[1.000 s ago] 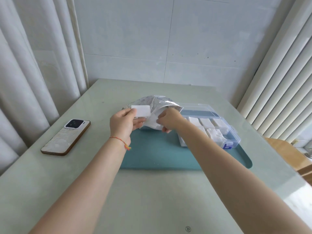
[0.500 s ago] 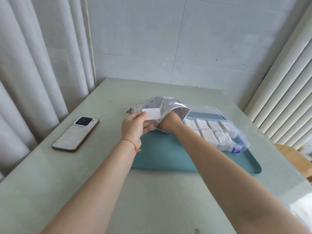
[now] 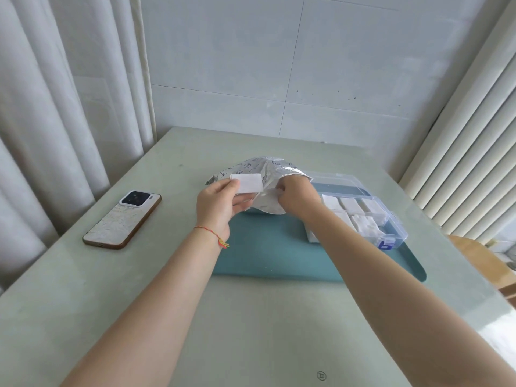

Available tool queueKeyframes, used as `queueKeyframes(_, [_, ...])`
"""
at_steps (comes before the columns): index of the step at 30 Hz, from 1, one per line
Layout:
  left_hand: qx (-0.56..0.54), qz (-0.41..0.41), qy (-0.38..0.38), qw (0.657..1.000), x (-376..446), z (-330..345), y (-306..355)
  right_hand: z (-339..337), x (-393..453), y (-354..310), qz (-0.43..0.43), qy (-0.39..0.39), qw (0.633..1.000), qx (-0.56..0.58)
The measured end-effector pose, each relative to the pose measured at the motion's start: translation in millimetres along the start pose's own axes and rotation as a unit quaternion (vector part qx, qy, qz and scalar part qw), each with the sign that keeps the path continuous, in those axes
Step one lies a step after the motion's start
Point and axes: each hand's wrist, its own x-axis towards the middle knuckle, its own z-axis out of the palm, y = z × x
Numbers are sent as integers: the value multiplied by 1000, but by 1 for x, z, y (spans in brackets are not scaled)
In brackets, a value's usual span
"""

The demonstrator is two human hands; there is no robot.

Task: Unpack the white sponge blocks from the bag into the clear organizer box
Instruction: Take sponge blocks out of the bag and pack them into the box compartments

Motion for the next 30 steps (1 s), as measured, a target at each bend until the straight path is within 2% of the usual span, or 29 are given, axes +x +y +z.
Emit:
queueKeyframes(4, [30,18,-1,999,1,5,-2,-25,-18,23,-10,27,998,60])
queueKeyframes(7, [57,20,9,998,0,11,-1,-46,-31,42,16,5,978,210])
queueKeyframes(9, [69,27,7,997,-4,18,2,-59,-42,51,22,-28,944,329])
queueKeyframes(12, [83,43,-10,996,-11,33,2,-65,-52,61,-8,-86,863,498])
queueKeyframes(14, [92,47,-22,994,-14,41,-1,-64,-57,63,-24,-113,826,551])
queueKeyframes(17, [96,29,-43,994,-19,50,-10,-62,-65,66,-45,-144,799,583])
queueKeyframes(20, [64,-30,-86,994,-23,49,-17,-60,-70,66,-59,-150,796,584])
queueKeyframes(23, [23,-94,-144,985,-27,47,-20,-53,-71,66,-34,-129,812,568])
queueKeyframes(30, [-34,-123,-174,977,-30,41,-19,-41,-79,50,19,-20,870,492])
